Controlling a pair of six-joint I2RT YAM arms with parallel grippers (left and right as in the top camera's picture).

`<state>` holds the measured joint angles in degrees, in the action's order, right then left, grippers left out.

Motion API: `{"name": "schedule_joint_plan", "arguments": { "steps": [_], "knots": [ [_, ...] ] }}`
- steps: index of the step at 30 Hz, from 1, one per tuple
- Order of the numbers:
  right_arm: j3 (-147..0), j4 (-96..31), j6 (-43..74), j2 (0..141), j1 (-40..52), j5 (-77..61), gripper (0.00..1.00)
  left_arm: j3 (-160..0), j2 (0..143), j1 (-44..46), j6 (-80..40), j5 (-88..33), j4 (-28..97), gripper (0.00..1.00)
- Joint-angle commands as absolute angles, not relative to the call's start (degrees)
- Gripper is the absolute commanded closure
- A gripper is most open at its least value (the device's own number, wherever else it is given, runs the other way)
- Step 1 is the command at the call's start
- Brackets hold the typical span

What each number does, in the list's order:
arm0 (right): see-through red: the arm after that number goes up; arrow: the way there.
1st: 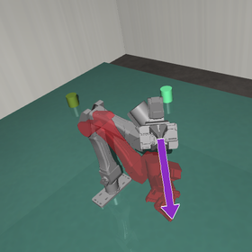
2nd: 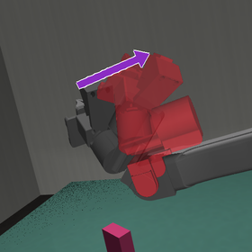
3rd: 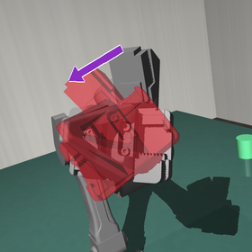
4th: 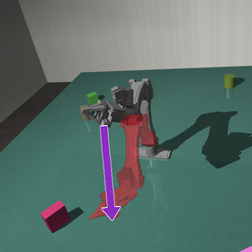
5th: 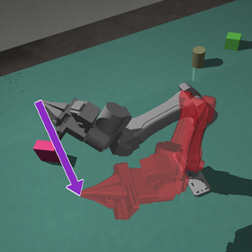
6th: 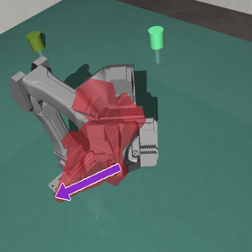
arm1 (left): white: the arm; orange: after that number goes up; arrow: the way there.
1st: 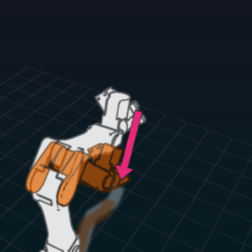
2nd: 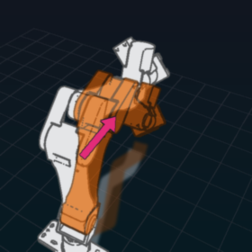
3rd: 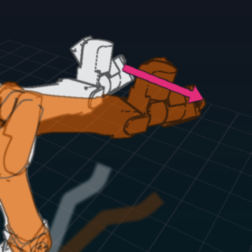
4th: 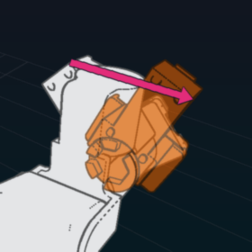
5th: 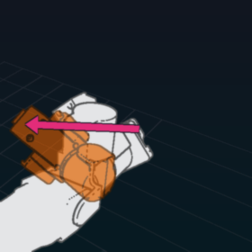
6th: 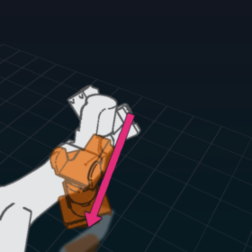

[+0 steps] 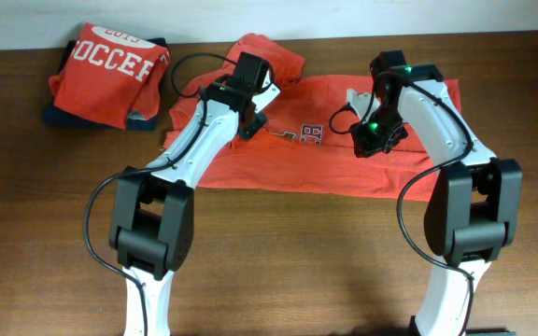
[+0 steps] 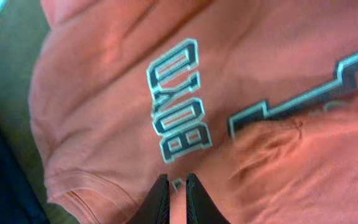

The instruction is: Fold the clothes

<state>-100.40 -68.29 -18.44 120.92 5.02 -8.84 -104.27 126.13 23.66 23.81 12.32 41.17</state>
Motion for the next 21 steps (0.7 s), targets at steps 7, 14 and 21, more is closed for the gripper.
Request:
{"name": "schedule_joint_plan", "arguments": {
  "steps": [7,14,21],
  "knots": [
    [-101.14,-68.55,-18.37,121.25,4.75,-10.94,0.69,-105.1,126.76,23.49,24.08,12.88,37.52,0.88],
    [-101.14,-66.04,-26.81,121.25,6.0,-21.3,0.96,-109.3,125.93,22.48,6.24,12.75,41.63,1.0],
    [-101.14,-59.31,-28.32,121.32,9.87,-21.23,0.96,-116.64,125.8,16.16,-1.3,-6.44,51.7,0.99]
  ]
}}
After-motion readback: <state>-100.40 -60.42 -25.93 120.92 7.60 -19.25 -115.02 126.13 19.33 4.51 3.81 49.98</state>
